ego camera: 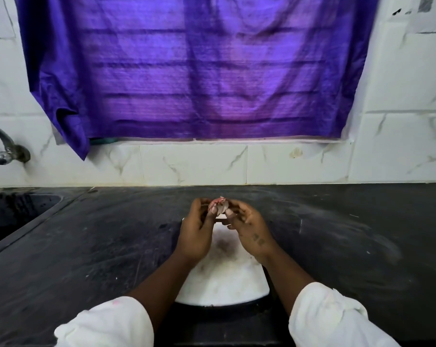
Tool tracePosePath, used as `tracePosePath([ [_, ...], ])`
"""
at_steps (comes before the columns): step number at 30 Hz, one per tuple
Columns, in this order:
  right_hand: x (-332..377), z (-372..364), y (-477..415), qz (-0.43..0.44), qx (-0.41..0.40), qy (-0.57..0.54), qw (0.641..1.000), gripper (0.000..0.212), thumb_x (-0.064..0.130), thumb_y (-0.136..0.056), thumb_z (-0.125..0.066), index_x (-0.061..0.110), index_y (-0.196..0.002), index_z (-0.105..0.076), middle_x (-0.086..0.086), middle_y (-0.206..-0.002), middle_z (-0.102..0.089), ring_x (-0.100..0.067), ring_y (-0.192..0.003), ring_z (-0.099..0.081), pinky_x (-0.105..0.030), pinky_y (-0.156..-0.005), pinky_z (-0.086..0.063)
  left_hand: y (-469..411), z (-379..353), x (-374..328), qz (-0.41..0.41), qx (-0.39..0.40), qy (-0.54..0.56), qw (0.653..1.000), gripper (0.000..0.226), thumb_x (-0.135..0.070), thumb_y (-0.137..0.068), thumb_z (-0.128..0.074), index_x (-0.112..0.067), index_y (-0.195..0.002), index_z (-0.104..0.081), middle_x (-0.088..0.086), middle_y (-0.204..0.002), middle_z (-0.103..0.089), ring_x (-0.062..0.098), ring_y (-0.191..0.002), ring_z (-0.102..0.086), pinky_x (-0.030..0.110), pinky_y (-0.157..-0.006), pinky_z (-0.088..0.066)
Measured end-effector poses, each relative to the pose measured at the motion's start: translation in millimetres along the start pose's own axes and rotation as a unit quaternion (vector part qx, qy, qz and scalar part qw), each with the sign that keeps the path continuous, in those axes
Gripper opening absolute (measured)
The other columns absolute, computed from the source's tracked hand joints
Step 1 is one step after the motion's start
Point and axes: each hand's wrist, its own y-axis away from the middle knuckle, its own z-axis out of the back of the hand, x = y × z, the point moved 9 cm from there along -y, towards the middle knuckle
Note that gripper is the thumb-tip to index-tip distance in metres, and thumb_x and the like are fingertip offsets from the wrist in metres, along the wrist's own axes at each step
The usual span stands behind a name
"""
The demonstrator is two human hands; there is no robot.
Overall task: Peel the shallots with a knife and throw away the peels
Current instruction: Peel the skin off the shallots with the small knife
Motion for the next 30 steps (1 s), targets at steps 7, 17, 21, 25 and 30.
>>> tracePosePath([
  [7,-8.3,-2.1,-12.0,-0.009,-0.044,-0.066,0.997,0.025,0.003,-0.084,-0.067,-0.007,-0.105,-0.059,-0.022,-0.099,-0.068,-0.024,-0.087,-0.067,-0.033,-0.075,-0.060,-7.1,3.9,-6.4,-0.080,-0.046,-0.101,0.991,0.014,-0.019,-0.104,-0.056,-0.022,-0.096,-0.067,-0.007,-0.093,-0.066,0.007,-0.086,-0.065,0.017,-0.071,-0.047],
  [17,-0.8,5.4,-3.1,0.016,-0.072,0.010,0.997,0.028,0.013,-0.074,-0.079,-0.001,-0.092,-0.064,-0.024,-0.091,-0.069,-0.024,-0.080,-0.067,-0.044,-0.075,-0.058,2.2,7.1,-17.4,-0.115,-0.024,-0.098,0.988,0.016,-0.022,-0.098,-0.067,-0.019,-0.113,-0.073,-0.007,-0.105,-0.068,0.007,-0.088,-0.069,0.016,-0.067,-0.051],
  [21,4.2,4.5,-0.1,0.028,-0.064,0.013,0.997,0.023,0.008,-0.075,-0.077,-0.001,-0.092,-0.065,-0.019,-0.088,-0.071,-0.010,-0.073,-0.069,-0.022,-0.064,-0.057,3.7,8.4,-24.2,-0.142,-0.028,-0.111,0.983,0.009,-0.019,-0.095,-0.071,-0.015,-0.103,-0.074,-0.003,-0.098,-0.070,0.011,-0.086,-0.070,0.027,-0.071,-0.056],
  [25,-2.0,4.6,-1.2,0.013,-0.060,0.009,0.998,0.025,0.011,-0.073,-0.080,0.005,-0.094,-0.069,-0.012,-0.091,-0.075,-0.017,-0.083,-0.072,-0.024,-0.073,-0.058,1.6,16.9,-20.5,-0.135,-0.072,-0.116,0.981,0.007,-0.012,-0.096,-0.069,-0.012,-0.091,-0.075,-0.001,-0.086,-0.072,0.013,-0.081,-0.068,0.035,-0.069,-0.055],
  [30,-12.5,5.8,-1.9,-0.020,-0.064,-0.041,0.997,0.023,0.010,-0.076,-0.077,0.000,-0.095,-0.067,-0.022,-0.095,-0.072,-0.032,-0.087,-0.071,-0.038,-0.072,-0.059,-3.4,16.6,-2.8,-0.093,-0.073,-0.086,0.989,0.009,-0.009,-0.094,-0.068,-0.013,-0.090,-0.075,0.000,-0.086,-0.075,0.017,-0.081,-0.071,0.046,-0.071,-0.060],
])
